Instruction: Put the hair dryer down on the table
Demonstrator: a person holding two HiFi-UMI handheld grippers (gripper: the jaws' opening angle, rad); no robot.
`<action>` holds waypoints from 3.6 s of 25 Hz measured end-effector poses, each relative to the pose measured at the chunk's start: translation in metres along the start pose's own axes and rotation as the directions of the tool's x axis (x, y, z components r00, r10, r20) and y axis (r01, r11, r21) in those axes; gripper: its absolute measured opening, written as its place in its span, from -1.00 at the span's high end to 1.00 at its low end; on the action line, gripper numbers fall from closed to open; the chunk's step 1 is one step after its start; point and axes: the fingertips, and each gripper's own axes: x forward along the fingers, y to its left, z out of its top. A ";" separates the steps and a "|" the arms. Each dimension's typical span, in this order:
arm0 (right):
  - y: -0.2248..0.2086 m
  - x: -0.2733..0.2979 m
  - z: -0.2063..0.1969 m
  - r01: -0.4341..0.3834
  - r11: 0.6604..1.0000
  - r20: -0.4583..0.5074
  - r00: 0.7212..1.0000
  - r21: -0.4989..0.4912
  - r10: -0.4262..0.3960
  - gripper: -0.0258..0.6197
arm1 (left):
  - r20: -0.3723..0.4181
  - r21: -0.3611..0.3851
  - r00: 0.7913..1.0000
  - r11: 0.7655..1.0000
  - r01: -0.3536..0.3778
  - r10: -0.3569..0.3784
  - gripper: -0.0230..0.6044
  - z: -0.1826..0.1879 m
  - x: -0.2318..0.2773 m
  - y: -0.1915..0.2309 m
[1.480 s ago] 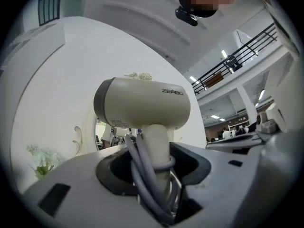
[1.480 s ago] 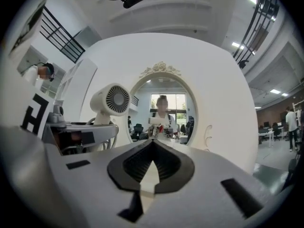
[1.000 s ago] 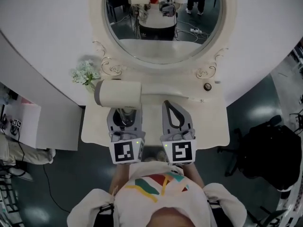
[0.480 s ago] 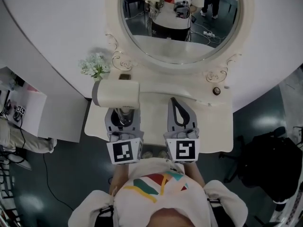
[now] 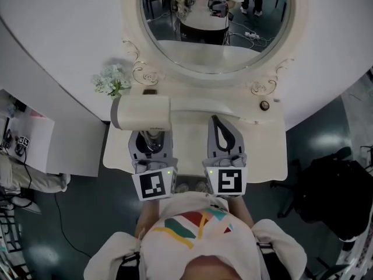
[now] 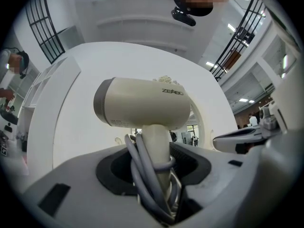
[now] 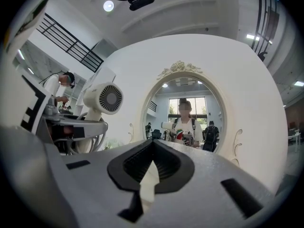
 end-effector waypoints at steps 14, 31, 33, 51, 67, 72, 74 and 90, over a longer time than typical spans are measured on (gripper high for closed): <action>0.000 -0.003 -0.006 0.028 0.999 -0.029 0.999 0.016 -0.027 0.92 | -0.019 0.008 0.999 0.999 0.040 -0.040 0.29 -0.014 0.022 0.002; -0.001 0.002 -0.026 0.046 0.999 -0.095 0.994 0.006 -0.045 0.92 | -0.382 -0.110 0.917 0.991 0.081 -0.117 0.29 -0.109 0.057 -0.006; -0.003 0.003 -0.027 0.055 0.998 -0.086 0.995 0.010 -0.053 0.92 | -0.419 -0.124 0.899 0.989 0.083 -0.128 0.29 -0.123 0.059 -0.008; -0.013 -0.001 -0.040 0.085 0.996 -0.139 0.987 0.006 -0.084 0.92 | -0.667 -0.107 0.729 0.988 0.111 -0.155 0.29 -0.247 0.051 -0.024; -0.038 -0.010 -0.049 0.147 0.988 -0.190 0.970 -0.045 -0.153 0.92 | -0.779 -0.153 0.592 0.978 0.141 -0.207 0.29 -0.320 0.043 -0.051; -0.038 -0.009 -0.056 0.145 0.988 -0.209 0.966 -0.051 -0.153 0.92 | -0.798 -0.191 0.557 0.973 0.129 -0.230 0.29 -0.331 0.039 -0.059; -0.038 -0.008 -0.057 0.143 0.988 -0.211 0.966 -0.049 -0.151 0.92 | -0.799 -0.175 0.559 0.975 0.136 -0.221 0.29 -0.335 0.039 -0.058; -0.032 0.000 -0.065 0.109 0.994 -0.205 0.973 -0.011 -0.109 0.92 | -0.831 -0.177 0.510 0.975 0.133 -0.220 0.29 -0.359 0.019 -0.063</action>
